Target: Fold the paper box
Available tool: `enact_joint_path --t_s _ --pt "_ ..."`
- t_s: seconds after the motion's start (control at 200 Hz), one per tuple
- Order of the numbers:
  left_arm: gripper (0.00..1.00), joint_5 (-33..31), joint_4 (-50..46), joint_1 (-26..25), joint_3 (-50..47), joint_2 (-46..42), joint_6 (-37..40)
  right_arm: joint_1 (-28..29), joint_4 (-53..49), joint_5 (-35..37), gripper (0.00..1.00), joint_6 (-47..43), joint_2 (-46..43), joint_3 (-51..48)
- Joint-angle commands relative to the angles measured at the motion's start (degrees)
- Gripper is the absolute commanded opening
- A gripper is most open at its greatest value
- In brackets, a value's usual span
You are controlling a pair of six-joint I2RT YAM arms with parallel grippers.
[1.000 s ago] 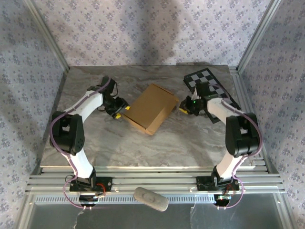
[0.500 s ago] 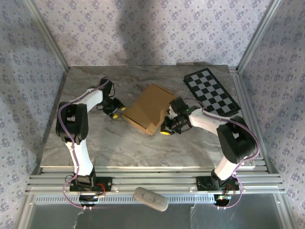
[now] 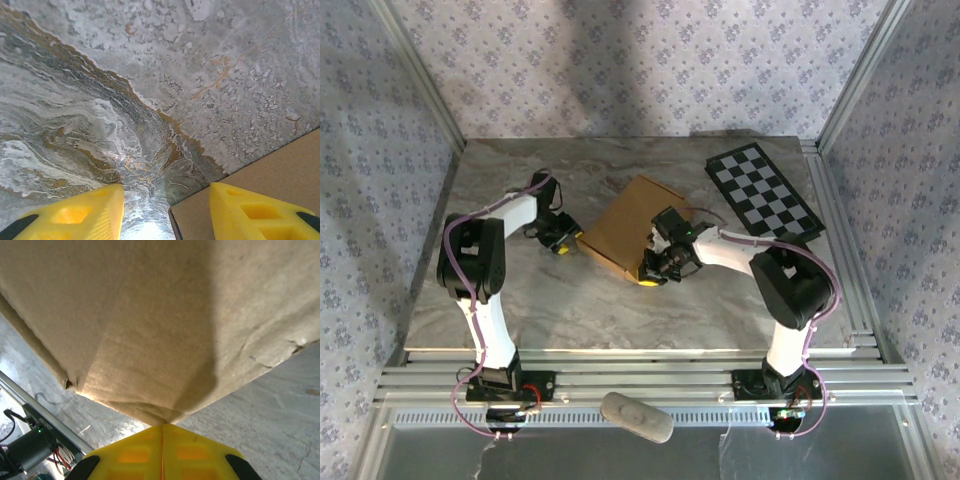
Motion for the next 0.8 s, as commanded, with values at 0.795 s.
enact_joint_path --t_s 0.795 --pt "0.47 1.77 3.45 -4.75 -8.02 -4.45 -4.43 0.15 8.57 -0.37 0.07 4.27 4.91 1.76"
